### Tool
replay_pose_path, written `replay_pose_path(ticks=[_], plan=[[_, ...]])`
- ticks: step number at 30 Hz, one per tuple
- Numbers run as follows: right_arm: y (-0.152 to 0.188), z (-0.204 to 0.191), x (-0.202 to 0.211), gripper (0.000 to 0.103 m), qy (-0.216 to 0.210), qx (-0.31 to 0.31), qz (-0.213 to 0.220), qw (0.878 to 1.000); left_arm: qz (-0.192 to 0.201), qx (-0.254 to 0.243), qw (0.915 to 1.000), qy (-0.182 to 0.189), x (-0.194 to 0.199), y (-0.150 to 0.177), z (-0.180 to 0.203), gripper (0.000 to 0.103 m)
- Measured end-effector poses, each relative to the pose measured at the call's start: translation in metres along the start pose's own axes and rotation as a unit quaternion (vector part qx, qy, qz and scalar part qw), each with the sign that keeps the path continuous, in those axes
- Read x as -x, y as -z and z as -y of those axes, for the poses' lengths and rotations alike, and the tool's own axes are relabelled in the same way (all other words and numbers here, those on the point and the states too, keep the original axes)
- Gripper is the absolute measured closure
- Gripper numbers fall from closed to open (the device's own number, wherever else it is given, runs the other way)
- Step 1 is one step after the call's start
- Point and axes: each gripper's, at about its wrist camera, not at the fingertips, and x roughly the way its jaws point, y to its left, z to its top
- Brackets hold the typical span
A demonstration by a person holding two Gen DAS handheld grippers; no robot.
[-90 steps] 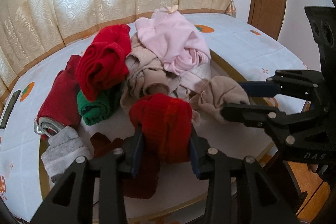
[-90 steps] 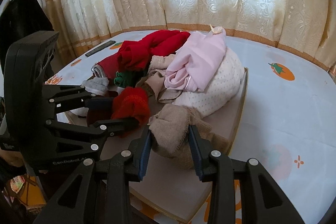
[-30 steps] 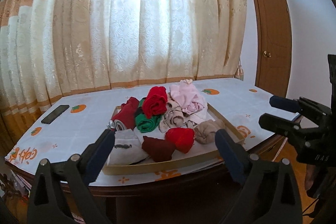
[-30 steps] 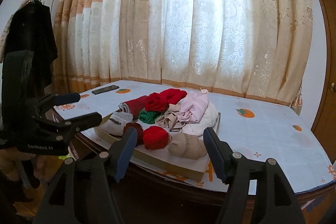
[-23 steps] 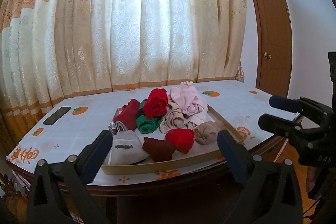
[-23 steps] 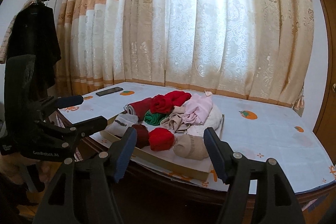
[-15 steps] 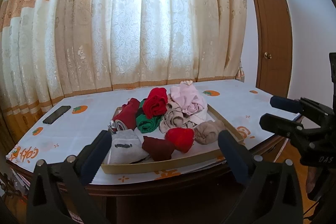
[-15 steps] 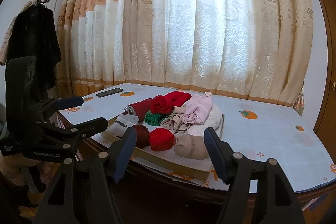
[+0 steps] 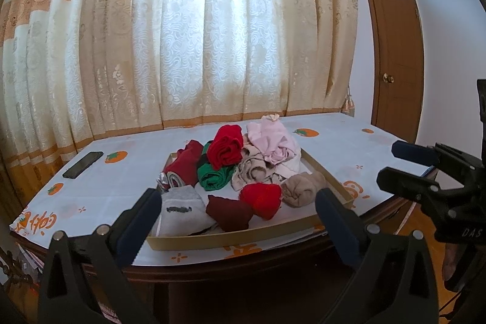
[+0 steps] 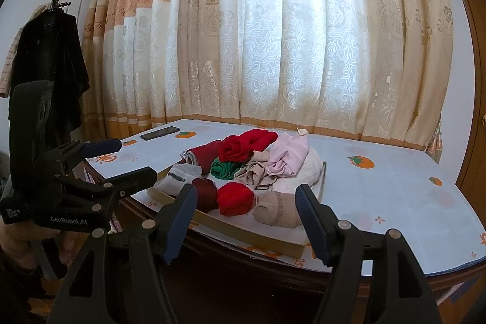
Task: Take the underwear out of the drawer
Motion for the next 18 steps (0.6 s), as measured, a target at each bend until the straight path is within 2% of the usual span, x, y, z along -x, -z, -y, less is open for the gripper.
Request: replay_pose_path(ticks=[18], plan=[[0.0054,-0.0057,0.0023,0.033,-0.005,-0.004,-0.003,1.000,-0.007,-0.004,1.0000,0.000,0.0002,-0.0012,0.0021,0.000]])
